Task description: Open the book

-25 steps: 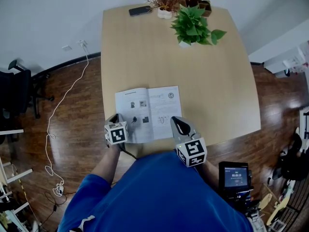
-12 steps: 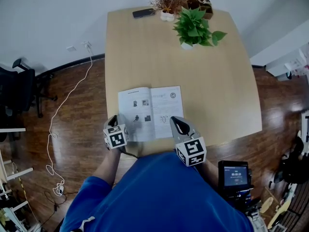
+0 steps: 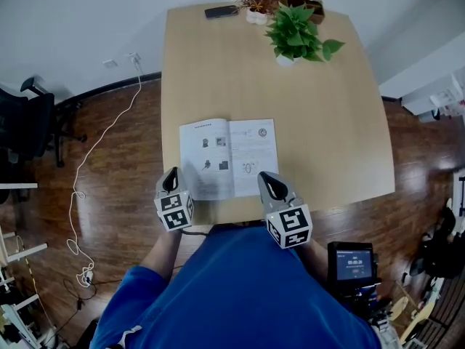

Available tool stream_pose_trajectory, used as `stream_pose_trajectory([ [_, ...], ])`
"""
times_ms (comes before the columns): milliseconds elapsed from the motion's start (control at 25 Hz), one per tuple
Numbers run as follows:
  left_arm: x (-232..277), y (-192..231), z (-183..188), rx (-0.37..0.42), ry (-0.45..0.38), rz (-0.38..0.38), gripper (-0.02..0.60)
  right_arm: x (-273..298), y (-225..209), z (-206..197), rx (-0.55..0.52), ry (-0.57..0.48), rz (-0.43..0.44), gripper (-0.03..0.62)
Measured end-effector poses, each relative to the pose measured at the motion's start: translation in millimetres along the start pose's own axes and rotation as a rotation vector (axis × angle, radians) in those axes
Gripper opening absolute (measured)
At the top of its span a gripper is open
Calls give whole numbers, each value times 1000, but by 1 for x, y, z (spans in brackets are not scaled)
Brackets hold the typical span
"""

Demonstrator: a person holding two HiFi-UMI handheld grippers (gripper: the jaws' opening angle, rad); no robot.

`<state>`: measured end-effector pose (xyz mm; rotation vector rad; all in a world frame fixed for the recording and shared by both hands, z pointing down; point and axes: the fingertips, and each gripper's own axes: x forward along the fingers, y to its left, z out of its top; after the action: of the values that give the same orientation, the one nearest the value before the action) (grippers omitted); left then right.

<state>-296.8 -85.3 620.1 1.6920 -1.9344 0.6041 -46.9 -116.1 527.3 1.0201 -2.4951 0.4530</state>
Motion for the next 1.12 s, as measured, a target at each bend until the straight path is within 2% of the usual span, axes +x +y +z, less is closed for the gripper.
stream_pose_trajectory([
  [240, -40, -36, 20, 39, -125, -39, 8, -16, 5, -3, -24, -34, 17, 3],
  [520, -92, -99, 41, 137, -258, -91, 8, -55, 1, -8, -34, -86, 31, 3],
  [920, -166, -173, 14, 142, -298, -127, 8, -133, 0, -31, -37, -153, 49, 3],
  [1120, -205, -202, -5, 143, -304, -128, 8, -167, 13, -47, -40, -172, 98, 3],
])
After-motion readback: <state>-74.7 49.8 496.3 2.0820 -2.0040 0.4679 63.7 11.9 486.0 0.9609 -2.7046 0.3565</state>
